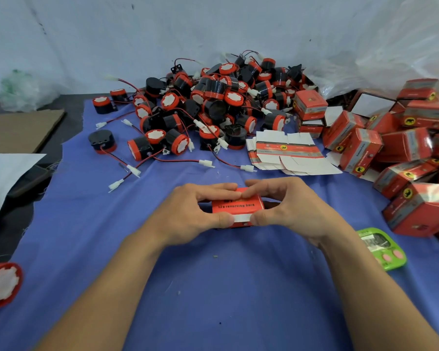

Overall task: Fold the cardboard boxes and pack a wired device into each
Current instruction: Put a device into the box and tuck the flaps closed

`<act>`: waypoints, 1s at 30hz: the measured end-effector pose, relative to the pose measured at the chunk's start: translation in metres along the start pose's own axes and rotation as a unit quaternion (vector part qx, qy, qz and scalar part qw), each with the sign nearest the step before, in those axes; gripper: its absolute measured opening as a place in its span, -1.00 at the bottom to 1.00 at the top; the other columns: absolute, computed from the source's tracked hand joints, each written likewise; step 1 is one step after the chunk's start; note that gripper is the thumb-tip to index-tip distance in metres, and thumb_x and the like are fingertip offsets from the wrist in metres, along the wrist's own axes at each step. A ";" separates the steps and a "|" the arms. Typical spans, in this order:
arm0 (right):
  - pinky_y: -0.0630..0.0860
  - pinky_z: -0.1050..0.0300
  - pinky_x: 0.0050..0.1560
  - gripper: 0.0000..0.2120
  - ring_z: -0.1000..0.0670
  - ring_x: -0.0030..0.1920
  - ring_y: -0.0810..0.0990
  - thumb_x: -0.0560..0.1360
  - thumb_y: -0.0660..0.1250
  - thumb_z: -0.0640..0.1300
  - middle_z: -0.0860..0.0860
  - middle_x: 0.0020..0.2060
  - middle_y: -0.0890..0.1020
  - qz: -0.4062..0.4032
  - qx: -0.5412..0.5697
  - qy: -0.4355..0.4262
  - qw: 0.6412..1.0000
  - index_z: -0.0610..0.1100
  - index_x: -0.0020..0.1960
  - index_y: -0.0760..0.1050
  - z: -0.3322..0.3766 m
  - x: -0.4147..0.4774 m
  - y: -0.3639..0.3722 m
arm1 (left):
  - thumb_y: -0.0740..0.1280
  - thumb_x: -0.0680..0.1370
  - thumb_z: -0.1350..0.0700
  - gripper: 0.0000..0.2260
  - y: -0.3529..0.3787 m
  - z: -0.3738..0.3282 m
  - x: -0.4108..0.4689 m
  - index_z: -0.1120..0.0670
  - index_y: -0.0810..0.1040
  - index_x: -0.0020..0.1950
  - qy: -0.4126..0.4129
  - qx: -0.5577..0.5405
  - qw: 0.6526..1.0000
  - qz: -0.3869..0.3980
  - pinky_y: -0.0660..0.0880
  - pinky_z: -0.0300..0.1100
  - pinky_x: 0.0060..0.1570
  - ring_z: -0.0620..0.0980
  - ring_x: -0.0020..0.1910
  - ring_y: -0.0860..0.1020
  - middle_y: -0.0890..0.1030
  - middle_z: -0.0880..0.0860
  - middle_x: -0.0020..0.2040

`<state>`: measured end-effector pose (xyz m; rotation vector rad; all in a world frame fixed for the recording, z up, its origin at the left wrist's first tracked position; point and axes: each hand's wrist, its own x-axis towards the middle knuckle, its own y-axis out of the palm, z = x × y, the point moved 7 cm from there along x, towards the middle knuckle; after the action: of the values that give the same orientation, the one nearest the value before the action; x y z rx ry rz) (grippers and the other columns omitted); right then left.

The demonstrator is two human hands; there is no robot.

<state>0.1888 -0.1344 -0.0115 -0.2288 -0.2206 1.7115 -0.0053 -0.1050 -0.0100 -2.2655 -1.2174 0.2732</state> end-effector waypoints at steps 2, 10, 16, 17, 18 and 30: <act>0.61 0.16 0.16 -0.60 0.23 0.25 0.62 0.31 0.60 -0.40 0.04 0.17 0.72 -0.007 0.020 -0.012 1.000 -0.01 0.03 0.77 -0.001 0.002 -0.002 | 0.57 0.49 0.00 -0.59 0.002 -0.002 0.000 -0.38 0.63 0.25 0.012 0.010 1.000 -0.027 0.43 -0.55 0.09 -0.47 0.27 0.48 0.53 -0.48 0.30; 0.60 0.03 0.26 -0.63 0.05 0.24 0.67 0.48 0.47 -0.41 -0.03 0.19 0.72 0.006 0.049 -0.009 0.999 -0.09 0.20 0.72 -0.006 0.005 -0.006 | 0.46 0.51 -0.15 -0.63 0.006 -0.007 -0.002 -0.34 0.59 0.31 0.040 0.075 0.990 -0.111 0.30 -0.48 0.36 -0.47 0.42 0.33 0.50 -0.48 0.33; 0.64 0.06 0.11 -0.52 -0.02 0.13 0.72 0.36 0.52 -0.48 -0.01 0.06 0.76 0.013 0.019 -0.030 0.999 -0.09 0.18 0.67 -0.004 0.002 -0.002 | 0.44 0.57 -0.11 -0.64 0.007 -0.006 -0.002 -0.21 0.61 0.37 0.052 0.066 0.991 -0.106 0.29 -0.46 0.38 -0.43 0.41 0.38 0.54 -0.36 0.36; 0.65 0.02 0.13 -0.52 -0.01 0.12 0.72 0.37 0.51 -0.46 0.01 0.05 0.76 0.002 0.000 -0.034 0.999 -0.05 0.19 0.65 -0.003 0.002 -0.001 | 0.42 0.58 -0.11 -0.64 0.007 -0.006 -0.002 -0.20 0.60 0.38 0.051 0.063 0.991 -0.105 0.29 -0.45 0.39 -0.42 0.42 0.38 0.54 -0.33 0.38; 0.64 -0.02 0.16 -0.51 0.00 0.11 0.71 0.39 0.50 -0.43 0.05 0.05 0.75 -0.014 -0.023 -0.037 0.999 -0.01 0.20 0.60 -0.002 0.002 0.000 | 0.41 0.59 -0.13 -0.64 0.007 -0.005 -0.002 -0.20 0.60 0.39 0.047 0.060 0.991 -0.108 0.29 -0.44 0.39 -0.42 0.42 0.38 0.54 -0.32 0.38; 0.39 0.40 0.14 -0.19 0.14 0.30 0.48 0.55 0.40 -0.05 0.15 0.50 0.41 0.039 -0.219 0.004 0.975 0.25 0.65 0.06 -0.008 0.004 0.025 | 0.32 0.66 -0.08 -0.62 0.010 -0.004 0.000 -0.22 0.47 0.49 0.025 0.120 0.987 -0.103 0.05 -0.59 0.39 -0.42 0.55 0.13 0.37 -0.37 0.46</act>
<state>0.1661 -0.1338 -0.0259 -0.5762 -0.5905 1.7237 0.0037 -0.1106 -0.0120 -1.9152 -1.3047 0.2668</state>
